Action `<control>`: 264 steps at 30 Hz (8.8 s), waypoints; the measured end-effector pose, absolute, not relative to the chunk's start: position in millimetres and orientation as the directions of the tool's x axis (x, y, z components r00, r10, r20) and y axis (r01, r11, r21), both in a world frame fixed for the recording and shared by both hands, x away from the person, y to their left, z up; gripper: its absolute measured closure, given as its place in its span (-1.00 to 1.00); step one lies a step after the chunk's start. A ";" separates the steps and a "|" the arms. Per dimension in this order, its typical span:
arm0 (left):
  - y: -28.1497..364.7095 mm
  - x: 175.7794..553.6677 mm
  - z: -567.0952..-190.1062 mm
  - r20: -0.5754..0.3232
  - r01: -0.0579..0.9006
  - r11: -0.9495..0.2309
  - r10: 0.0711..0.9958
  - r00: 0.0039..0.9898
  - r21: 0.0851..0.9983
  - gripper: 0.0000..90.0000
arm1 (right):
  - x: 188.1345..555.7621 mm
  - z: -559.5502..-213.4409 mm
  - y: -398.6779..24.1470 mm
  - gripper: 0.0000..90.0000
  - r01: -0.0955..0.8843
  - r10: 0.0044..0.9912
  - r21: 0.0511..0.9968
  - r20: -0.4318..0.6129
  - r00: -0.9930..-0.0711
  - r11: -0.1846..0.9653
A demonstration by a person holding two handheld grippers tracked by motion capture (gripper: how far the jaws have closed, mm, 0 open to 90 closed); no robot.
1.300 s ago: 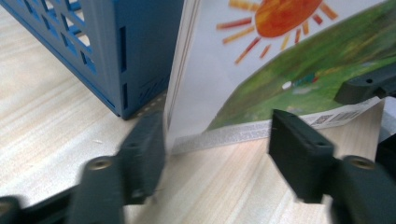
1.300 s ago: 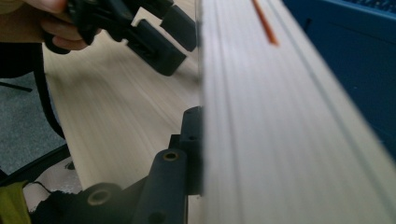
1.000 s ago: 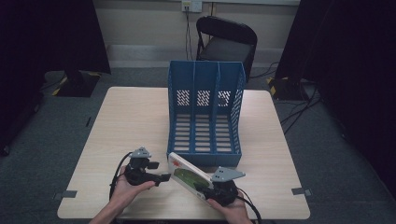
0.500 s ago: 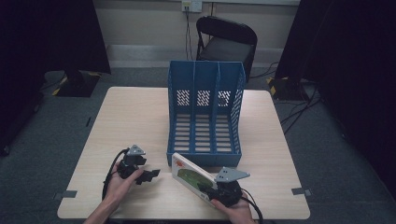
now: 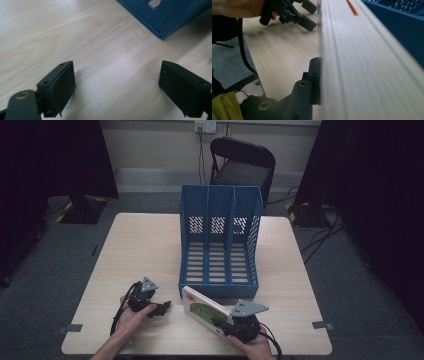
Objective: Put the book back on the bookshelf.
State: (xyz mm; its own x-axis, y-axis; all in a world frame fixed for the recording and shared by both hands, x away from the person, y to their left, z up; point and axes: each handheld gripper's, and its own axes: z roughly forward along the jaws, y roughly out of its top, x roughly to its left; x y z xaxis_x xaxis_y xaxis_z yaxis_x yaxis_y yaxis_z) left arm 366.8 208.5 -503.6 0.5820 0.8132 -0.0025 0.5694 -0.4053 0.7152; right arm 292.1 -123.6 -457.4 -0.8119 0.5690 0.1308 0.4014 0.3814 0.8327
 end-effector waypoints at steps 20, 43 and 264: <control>207.1 365.9 -506.4 -0.004 0.560 -0.388 0.819 0.573 0.732 -0.80 | 286.5 -436.3 -122.9 0.70 0.357 0.535 0.870 0.134 -0.834 0.340; 206.0 366.7 -506.4 -0.004 0.563 -0.390 0.820 0.573 0.729 -0.83 | 293.9 -391.6 -127.3 0.70 0.293 0.545 0.907 0.088 -0.834 0.301; 204.6 368.7 -506.4 0.000 0.560 -0.409 0.808 0.589 0.720 -0.90 | 416.9 -441.5 -148.8 0.71 0.412 1.000 0.911 -0.012 0.005 0.009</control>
State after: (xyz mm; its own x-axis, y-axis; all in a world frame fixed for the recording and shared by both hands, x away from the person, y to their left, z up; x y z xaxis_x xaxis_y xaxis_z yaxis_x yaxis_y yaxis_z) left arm 368.7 204.6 -506.4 0.5888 0.8083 0.0005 0.5603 -0.4087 0.7204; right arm 416.9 -148.8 -441.5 0.0046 0.9999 -0.0119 0.4125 0.0089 0.9109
